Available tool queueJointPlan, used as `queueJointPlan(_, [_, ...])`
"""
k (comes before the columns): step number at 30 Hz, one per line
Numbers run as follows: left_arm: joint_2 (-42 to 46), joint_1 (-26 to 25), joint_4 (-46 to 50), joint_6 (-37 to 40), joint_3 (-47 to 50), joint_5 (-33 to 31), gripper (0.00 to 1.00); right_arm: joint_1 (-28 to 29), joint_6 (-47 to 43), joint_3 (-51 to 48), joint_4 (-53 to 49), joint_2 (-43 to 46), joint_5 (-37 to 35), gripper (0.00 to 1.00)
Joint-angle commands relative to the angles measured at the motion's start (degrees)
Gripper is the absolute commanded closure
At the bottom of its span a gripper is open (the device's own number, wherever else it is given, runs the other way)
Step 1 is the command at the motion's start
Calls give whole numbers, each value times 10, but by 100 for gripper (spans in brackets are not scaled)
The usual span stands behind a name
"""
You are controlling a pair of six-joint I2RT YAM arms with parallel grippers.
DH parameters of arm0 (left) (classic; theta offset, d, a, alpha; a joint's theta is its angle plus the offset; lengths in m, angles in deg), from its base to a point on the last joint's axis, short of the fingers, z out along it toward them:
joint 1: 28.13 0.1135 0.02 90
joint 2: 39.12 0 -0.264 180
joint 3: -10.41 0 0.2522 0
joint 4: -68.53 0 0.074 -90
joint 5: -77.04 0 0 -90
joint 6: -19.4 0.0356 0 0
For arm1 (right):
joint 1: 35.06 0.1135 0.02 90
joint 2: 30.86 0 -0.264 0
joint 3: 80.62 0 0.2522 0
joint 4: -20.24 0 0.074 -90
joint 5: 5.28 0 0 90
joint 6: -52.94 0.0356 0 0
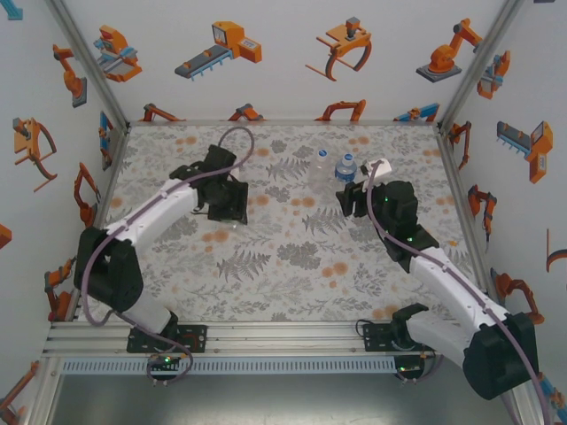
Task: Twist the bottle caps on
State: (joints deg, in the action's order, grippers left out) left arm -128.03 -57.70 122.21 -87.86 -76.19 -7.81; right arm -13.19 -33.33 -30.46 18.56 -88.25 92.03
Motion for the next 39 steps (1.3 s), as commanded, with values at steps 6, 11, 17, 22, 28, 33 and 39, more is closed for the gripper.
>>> queueJointPlan(6, [99, 44, -107, 144, -42, 213, 95, -3, 26, 25, -86, 31, 9, 46])
queueJointPlan(11, [153, 60, -202, 196, -2, 313, 100, -3, 46, 34, -127, 26, 11, 46])
queueJointPlan(17, [189, 59, -255, 254, 42, 333, 100, -3, 81, 50, -189, -9, 5, 47])
queueJointPlan(22, [207, 60, -295, 234, 76, 318, 100, -3, 122, 59, -226, -64, -15, 49])
queueJointPlan(28, [214, 60, -277, 254, 91, 296, 100, -3, 176, 72, -252, -130, -69, 49])
queueJointPlan(33, [221, 59, -258, 260, 90, 275, 100, -4, 208, 92, -284, -186, -87, 49])
queueJointPlan(39, [222, 59, -249, 262, 92, 253, 100, -4, 220, 145, -329, -263, -96, 48])
